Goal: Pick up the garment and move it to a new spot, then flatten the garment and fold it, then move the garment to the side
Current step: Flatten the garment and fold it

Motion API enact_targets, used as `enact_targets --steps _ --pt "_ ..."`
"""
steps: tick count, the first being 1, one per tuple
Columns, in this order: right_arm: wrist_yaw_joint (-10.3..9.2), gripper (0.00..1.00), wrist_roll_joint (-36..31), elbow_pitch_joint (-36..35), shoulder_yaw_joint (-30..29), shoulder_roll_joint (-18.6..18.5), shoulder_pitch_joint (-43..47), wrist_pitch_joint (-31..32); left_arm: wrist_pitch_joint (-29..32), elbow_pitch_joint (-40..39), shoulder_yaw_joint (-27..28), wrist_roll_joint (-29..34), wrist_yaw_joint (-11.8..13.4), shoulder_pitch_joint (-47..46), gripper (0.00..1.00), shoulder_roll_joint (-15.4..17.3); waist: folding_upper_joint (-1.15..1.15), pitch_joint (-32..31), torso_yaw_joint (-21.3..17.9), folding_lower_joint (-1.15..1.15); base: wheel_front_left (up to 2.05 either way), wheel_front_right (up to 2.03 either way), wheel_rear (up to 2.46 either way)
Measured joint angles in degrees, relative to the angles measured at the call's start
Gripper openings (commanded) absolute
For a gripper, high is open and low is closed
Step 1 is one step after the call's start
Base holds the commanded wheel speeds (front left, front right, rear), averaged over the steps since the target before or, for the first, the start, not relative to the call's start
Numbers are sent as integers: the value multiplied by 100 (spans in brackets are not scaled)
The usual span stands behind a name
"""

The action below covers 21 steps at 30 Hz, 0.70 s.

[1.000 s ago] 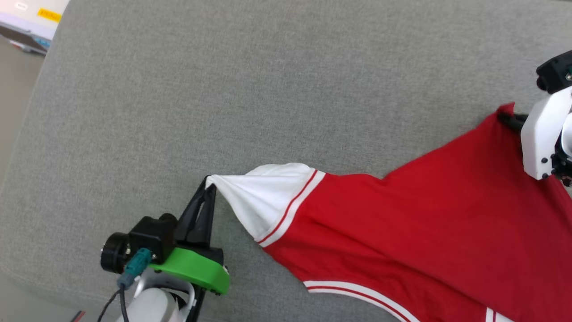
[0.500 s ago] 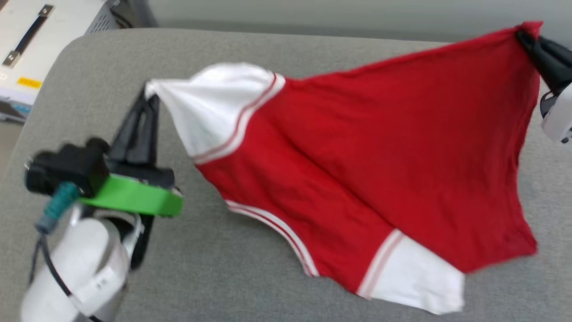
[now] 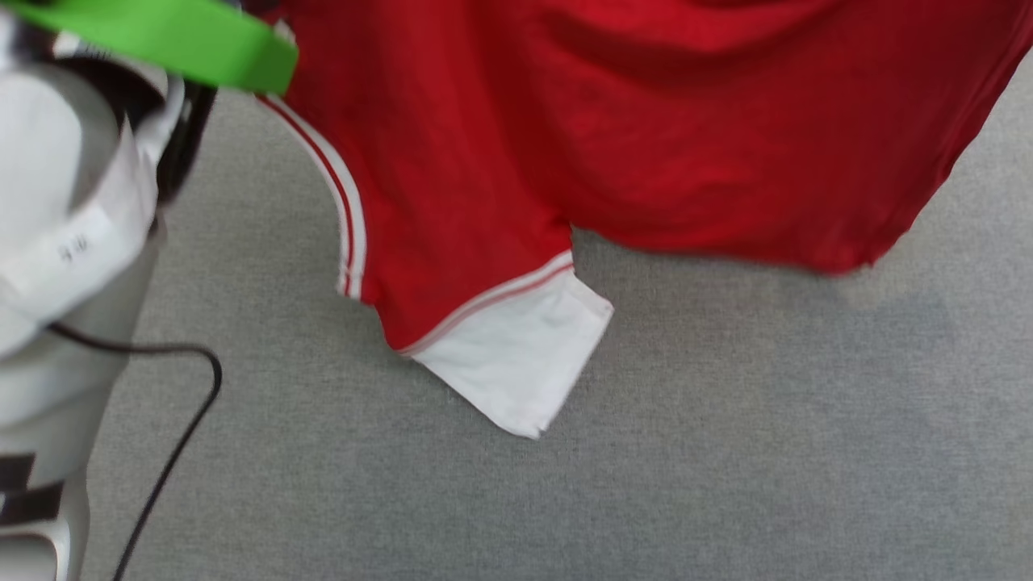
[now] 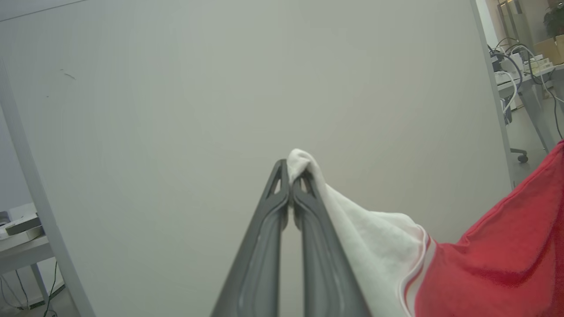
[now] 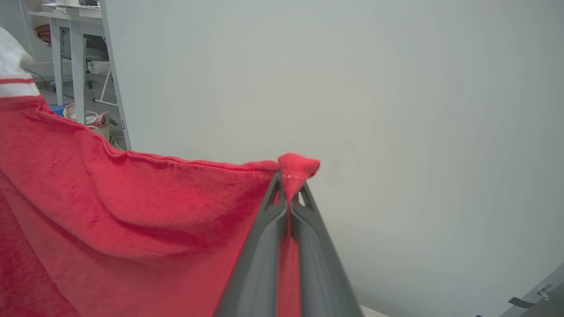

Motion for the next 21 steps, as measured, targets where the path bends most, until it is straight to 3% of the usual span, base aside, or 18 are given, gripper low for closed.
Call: enact_targets --steps 5,10,21 --pt "0 0 -236 242 -133 135 -914 135 112 675 -55 22 -222 -1272 0 -171 0 388 -53 0 0 0 0" --pt "0 0 -506 933 -132 285 -2239 99 120 1541 -140 116 -380 -2742 0 -226 0 878 -119 0 0 0 0" --pt "0 0 -1046 2670 505 493 -4860 -670 -221 3040 -423 321 -504 -5216 0 -255 0 1716 -275 1 0 0 0"
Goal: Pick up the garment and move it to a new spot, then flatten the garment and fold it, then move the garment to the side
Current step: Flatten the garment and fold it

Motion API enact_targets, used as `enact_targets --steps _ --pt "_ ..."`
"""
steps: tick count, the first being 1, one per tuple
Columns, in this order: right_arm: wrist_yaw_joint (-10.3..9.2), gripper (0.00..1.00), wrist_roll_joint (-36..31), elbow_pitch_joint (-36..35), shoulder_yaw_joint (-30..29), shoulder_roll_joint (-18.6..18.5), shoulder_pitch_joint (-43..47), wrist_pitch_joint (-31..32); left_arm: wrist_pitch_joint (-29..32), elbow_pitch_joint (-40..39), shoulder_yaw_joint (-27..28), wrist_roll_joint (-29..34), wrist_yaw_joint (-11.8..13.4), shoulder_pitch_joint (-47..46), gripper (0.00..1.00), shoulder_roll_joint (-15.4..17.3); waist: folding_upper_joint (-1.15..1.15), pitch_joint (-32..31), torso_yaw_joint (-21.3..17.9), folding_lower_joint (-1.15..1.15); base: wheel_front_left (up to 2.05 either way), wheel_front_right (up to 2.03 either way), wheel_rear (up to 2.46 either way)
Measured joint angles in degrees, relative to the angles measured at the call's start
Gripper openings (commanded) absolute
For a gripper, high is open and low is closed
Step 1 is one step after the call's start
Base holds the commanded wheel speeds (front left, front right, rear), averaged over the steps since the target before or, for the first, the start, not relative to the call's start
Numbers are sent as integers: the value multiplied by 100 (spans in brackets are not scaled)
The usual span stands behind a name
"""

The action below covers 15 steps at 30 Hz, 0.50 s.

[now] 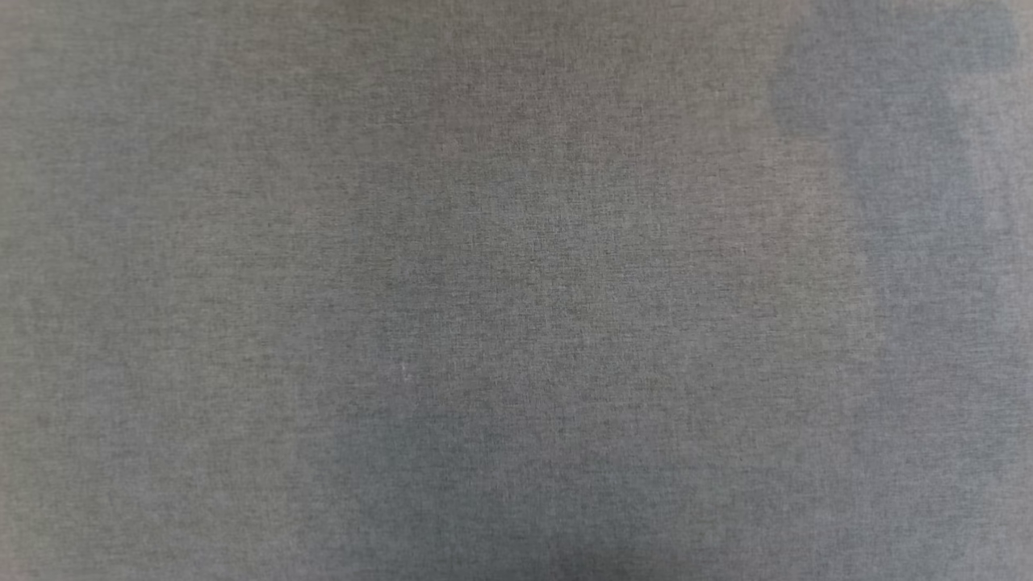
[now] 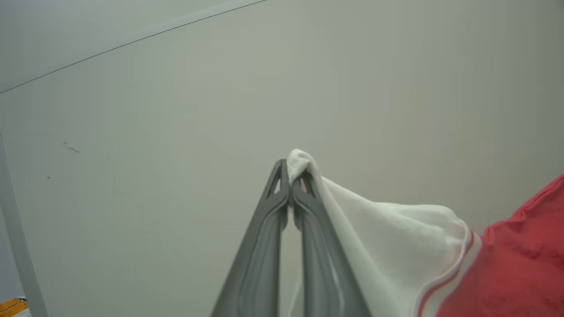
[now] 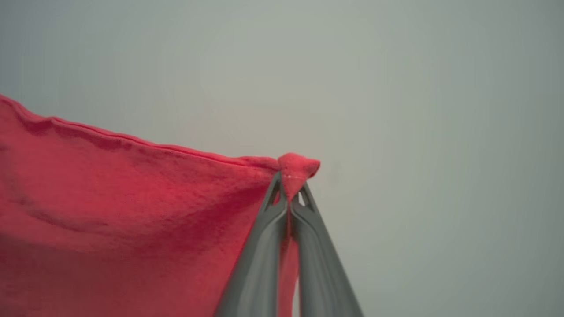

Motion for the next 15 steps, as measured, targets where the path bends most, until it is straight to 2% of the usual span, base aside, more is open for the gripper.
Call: enact_targets --steps 7,15 --pt "0 0 8 871 501 66 -664 -456 -279 641 -318 -124 -14 -352 0 46 0 229 -14 0 0 0 0" --pt "0 0 318 1566 1292 162 -498 -915 -653 1093 -644 -632 -14 155 0 131 0 327 69 0 0 0 0"
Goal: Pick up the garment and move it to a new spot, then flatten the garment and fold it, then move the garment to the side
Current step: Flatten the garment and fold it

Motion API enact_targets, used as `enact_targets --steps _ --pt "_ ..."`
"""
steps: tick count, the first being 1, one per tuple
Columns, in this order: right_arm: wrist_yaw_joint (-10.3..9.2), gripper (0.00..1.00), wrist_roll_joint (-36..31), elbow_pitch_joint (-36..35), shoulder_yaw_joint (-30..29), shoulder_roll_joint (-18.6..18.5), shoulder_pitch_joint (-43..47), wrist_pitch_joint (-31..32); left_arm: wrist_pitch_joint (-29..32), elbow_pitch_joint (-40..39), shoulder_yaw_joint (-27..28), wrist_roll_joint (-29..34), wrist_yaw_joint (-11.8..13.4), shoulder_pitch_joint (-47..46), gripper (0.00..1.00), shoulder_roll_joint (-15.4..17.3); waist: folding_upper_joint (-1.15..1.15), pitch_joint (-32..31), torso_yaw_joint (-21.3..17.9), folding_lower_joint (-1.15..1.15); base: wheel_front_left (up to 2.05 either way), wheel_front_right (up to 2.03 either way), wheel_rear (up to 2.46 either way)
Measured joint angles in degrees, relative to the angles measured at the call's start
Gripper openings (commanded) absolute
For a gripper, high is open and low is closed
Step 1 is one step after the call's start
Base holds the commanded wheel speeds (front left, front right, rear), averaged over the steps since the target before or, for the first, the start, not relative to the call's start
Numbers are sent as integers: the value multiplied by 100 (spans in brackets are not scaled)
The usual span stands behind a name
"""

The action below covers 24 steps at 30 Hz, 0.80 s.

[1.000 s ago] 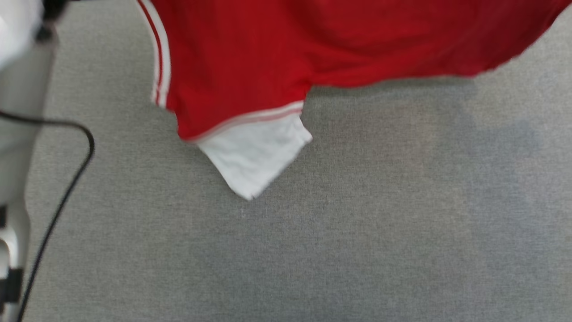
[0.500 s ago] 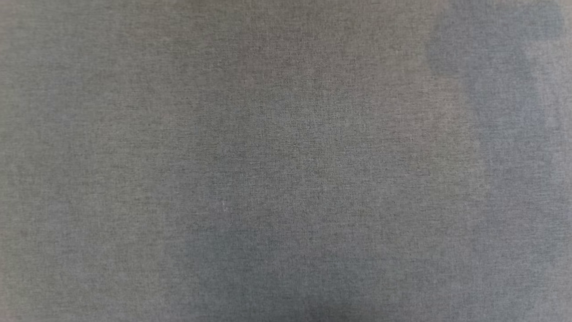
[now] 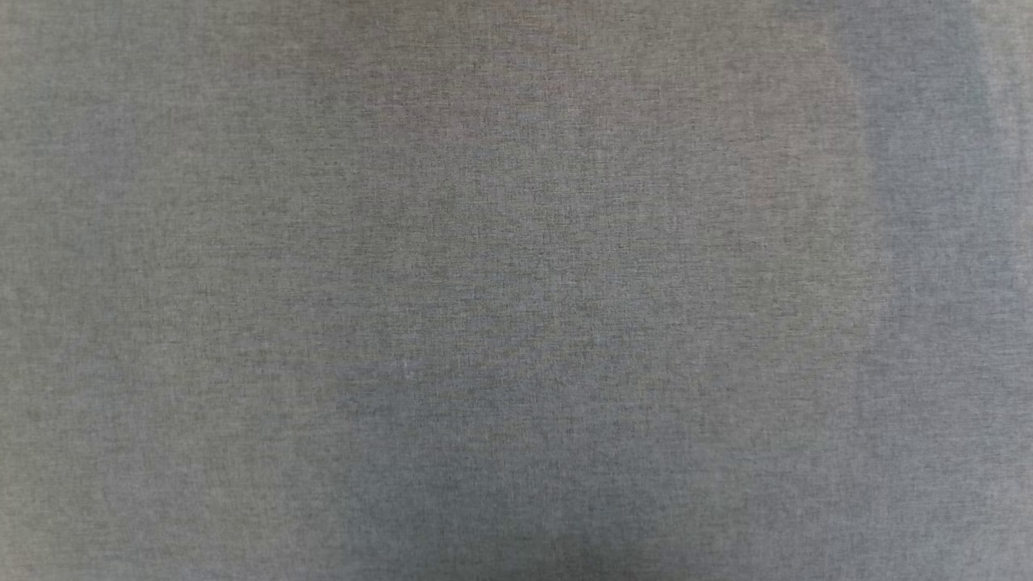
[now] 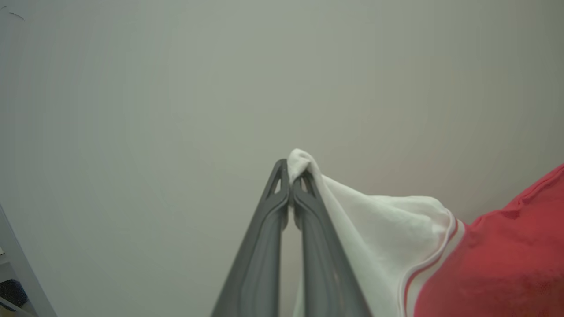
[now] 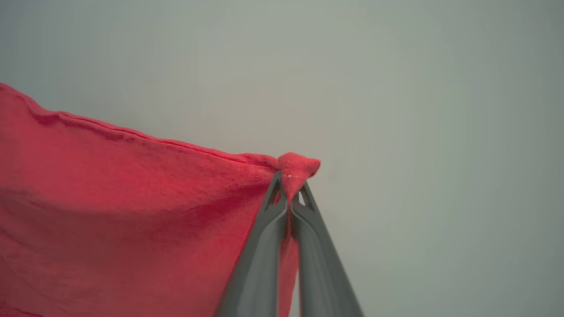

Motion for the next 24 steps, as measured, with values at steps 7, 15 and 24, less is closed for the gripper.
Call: enact_targets --steps 7,15,24 --pt "0 0 541 232 639 110 924 -495 -212 -48 -249 -282 0 1202 0 305 0 -216 -6 0 0 0 0" --pt "0 0 1220 48 1292 -52 2364 -802 -331 -824 -288 -525 181 3191 0 557 0 -760 43 -1 0 0 0" --pt "0 0 1706 -622 1878 -486 4190 -984 -316 -2383 -274 -890 1047 5894 0 1114 0 -1486 109 -1 0 0 0"
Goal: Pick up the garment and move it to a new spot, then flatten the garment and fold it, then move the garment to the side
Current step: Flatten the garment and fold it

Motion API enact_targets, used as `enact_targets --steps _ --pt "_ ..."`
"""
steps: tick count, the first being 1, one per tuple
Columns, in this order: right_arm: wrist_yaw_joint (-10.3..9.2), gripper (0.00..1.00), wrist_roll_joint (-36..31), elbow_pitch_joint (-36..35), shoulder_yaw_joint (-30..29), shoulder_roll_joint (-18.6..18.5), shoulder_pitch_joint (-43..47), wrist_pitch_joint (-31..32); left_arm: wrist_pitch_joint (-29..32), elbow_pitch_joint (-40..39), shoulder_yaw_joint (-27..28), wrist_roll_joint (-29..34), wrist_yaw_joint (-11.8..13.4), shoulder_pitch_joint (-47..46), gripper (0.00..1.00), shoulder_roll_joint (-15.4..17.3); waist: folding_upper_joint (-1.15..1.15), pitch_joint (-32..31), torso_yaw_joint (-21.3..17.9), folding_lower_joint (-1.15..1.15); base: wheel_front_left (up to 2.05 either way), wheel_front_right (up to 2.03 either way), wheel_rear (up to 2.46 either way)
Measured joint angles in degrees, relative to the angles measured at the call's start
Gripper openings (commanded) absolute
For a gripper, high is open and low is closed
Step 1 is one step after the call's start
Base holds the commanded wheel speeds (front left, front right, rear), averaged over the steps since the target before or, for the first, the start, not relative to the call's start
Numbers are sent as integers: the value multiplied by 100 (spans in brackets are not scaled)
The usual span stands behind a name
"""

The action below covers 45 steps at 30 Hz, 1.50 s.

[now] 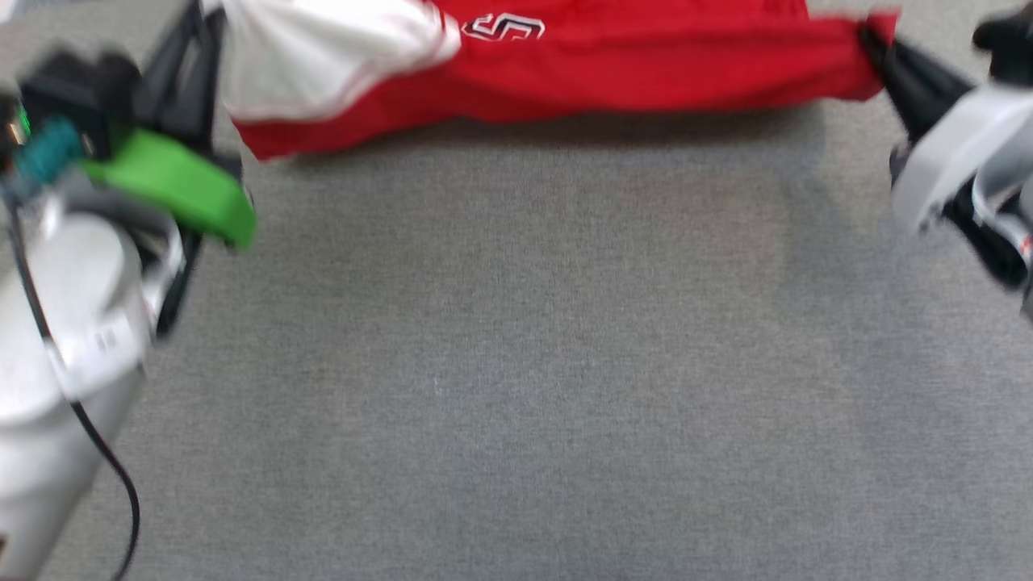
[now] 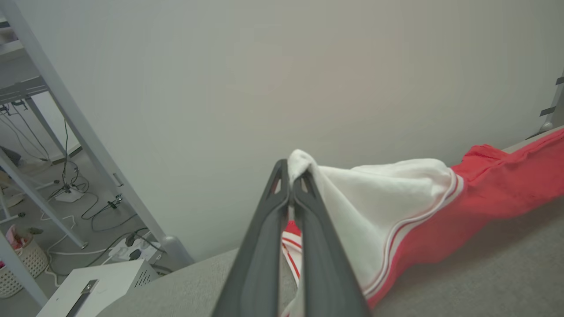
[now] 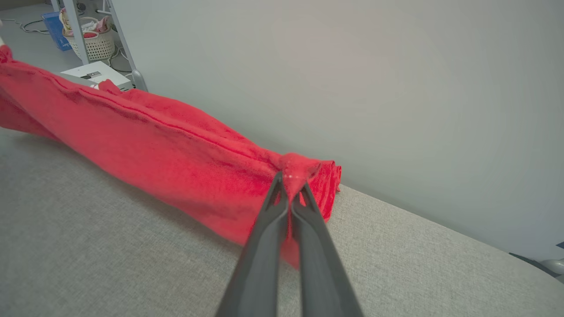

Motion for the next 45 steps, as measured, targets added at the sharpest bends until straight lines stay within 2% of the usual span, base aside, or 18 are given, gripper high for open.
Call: enact_targets --steps 6,9,13,16,25,30,32,33,37,45 --pt "0 0 182 -374 245 -247 1118 54 227 -1083 -132 -338 665 1812 0 339 0 -512 26 0 0 0 0" --pt "0 0 183 -522 357 -335 1622 104 333 -1477 -230 -542 905 2594 0 470 0 -757 33 0 0 0 0" --pt "0 0 234 -661 366 -433 2241 109 377 -1831 -304 -887 1171 3554 0 590 0 -1061 35 0 0 0 0" --pt "0 0 245 -768 333 -521 2699 124 426 -2038 -379 -1102 1272 4166 0 657 0 -1255 40 0 0 0 0" --pt "0 0 485 -1410 -32 -937 4139 397 565 -2375 -664 -1704 1381 5270 0 612 0 -1666 80 0 0 0 0" --pt "0 0 485 -1802 -455 -1069 4888 592 881 -2439 -823 -2057 1366 5617 0 614 0 -1767 68 0 0 0 0" --pt "0 0 482 -1913 -642 -1070 5114 689 869 -2441 -837 -2036 1382 5670 0 632 0 -1743 62 0 0 0 0" --pt "0 0 434 -2037 -944 -1016 5318 790 758 -2401 -812 -1993 1376 5662 0 619 0 -1668 63 0 0 0 0" --pt "0 0 301 -2245 -1362 -864 5376 914 587 -2174 -772 -1819 1257 5434 0 587 0 -1541 71 0 0 0 0" --pt "0 0 30 -2679 -2263 -633 5109 1183 568 -1793 -628 -1165 945 3936 0 506 0 -1113 36 0 0 0 0"
